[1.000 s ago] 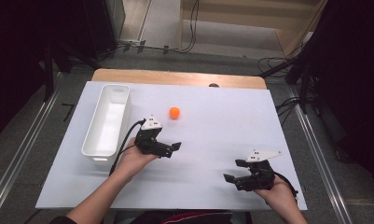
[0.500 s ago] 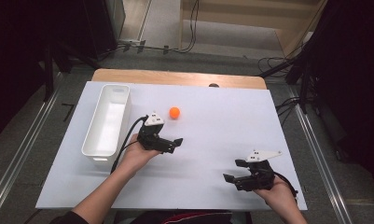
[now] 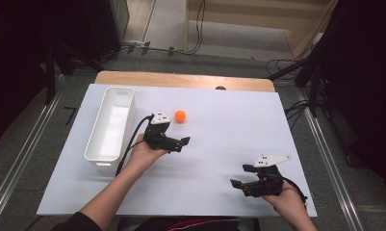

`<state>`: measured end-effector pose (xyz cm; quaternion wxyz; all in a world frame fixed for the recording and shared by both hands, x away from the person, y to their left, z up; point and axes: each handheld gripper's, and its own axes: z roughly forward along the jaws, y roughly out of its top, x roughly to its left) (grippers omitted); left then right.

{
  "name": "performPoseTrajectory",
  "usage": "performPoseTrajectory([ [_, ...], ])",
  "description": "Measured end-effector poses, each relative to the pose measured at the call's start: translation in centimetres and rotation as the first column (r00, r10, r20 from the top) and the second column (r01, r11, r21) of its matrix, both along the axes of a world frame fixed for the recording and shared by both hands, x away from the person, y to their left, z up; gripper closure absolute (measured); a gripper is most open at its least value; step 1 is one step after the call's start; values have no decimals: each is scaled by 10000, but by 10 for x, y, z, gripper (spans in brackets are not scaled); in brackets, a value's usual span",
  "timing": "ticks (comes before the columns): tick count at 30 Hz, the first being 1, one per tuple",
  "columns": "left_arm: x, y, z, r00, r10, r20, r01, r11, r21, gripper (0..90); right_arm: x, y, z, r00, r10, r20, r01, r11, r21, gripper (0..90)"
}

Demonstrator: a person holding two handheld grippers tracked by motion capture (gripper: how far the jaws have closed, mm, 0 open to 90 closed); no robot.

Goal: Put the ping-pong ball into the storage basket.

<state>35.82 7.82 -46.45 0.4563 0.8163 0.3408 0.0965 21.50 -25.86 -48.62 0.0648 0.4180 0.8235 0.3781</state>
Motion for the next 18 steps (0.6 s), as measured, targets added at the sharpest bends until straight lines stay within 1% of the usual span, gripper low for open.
performPoseTrajectory([
  [1, 1, 0, 0, 10000, 17, -34, -17, 10000, 1, 0, 0, 0, 0, 10000, -1, -8, 1, 10000, 7, 207],
  [2, 3, -1, 0, 10000, -13, -38, 13, 9999, 103, 0, 0, 0, 0, 10000, 5, -4, -5, 10000, 4, 207],
  [3, 4, -2, 0, 10000, 92, -19, -92, 9999, 61, 0, 0, 0, 0, 10000, 0, -12, 0, 10000, 6, 207],
  [4, 5, -2, 1, 9999, 110, -24, -110, 9998, 140, 0, 0, 0, 0, 10000, 6, -9, -6, 10000, 1, 207],
  [7, 9, -3, 3, 9994, 345, -85, -345, 9994, -58, 0, 0, 1, 0, 10000, 12, -15, -12, 10000, 8, 207],
  [10, 13, -7, 5, 9991, 433, -17, -433, 9990, -131, 0, 0, 1, 0, 10000, -4, -63, 4, 10000, 27, 207],
  [14, 18, -9, 8, 9990, 450, 69, -450, 9990, -36, 0, 0, 1, 0, 10000, 5, -7, -5, 10000, 7, 207],
  [16, 22, -11, 8, 9987, 494, 83, -495, 9987, 107, 0, 0, 0, 0, 10000, 5, -2, -5, 10000, 18, 207],
  [17, 23, -12, 8, 9985, 502, 223, -507, 9985, 210, 0, 0, 0, 0, 10000, -6, -3, 6, 10000, 26, 207],
  [18, 24, -13, 8, 9986, 460, 266, -467, 9985, 287, 0, 0, 0, 0, 10000, -3, -7, 3, 10000, 31, 207],
])
